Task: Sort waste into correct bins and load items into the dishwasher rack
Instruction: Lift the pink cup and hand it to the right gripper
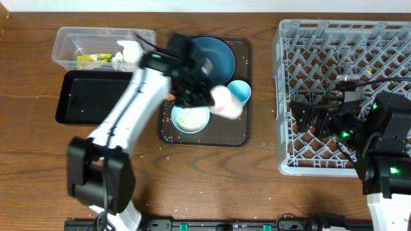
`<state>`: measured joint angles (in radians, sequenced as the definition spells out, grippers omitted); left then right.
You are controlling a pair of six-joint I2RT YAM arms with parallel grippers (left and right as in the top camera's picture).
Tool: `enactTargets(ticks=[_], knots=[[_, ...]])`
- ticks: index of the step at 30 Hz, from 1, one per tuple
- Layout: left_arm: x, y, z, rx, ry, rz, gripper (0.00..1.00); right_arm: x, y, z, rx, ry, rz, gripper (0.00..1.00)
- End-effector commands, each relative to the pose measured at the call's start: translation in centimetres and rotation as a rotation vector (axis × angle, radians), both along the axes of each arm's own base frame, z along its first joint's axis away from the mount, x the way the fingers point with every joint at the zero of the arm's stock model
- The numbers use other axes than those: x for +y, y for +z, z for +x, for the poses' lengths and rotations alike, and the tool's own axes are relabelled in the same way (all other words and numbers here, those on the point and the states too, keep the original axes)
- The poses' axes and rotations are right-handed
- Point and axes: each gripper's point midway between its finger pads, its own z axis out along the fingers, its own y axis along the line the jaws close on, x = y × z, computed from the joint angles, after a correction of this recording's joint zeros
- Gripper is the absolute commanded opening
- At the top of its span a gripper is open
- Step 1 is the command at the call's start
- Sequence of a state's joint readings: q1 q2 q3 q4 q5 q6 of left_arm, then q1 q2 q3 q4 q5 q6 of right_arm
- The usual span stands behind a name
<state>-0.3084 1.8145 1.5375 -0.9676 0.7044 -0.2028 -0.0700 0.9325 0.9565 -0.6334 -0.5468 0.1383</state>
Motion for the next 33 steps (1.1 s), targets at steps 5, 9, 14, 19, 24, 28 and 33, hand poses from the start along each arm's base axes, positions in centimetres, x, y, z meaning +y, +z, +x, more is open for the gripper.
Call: enactTargets(ticks=[5,9,14,19,24,28,33], knots=[[-0.1,6.9,0.8,-0.005,-0.041,-0.45,0.06,4.4,2.6,1.1,-0.047,0.139,0.149,0.99],[-0.5,9.7,0.7,-0.014,-0.079,-0.622,0.06,8.5,3.6,2.0,-0.113,0.269,0.172,0.98],[-0.9,12.0,0.1,-0.012,-0.127,-0.753,0.06,12.7,3.6,2.7,-0.167,0.397,0.179,0.96],[-1.0,12.7,-0.2,-0.002,-0.139,-0.794,0.06,15.8,3.7,2.4,-0.206,0.548,0.228,0.89],[-1.0,12.9,-0.3,0.003,-0.141,-0.803,0.06,17.3,4.3,2.3,-0.275,0.664,0.263,0.84],[-1.0,12.8,-0.4,0.015,-0.136,-0.802,0.06,17.9,4.0,2.4,-0.282,0.71,0.281,0.79],[-0.9,12.7,-0.4,0.015,-0.133,-0.798,0.06,18.3,4.7,2.5,-0.345,0.76,0.293,0.74]])
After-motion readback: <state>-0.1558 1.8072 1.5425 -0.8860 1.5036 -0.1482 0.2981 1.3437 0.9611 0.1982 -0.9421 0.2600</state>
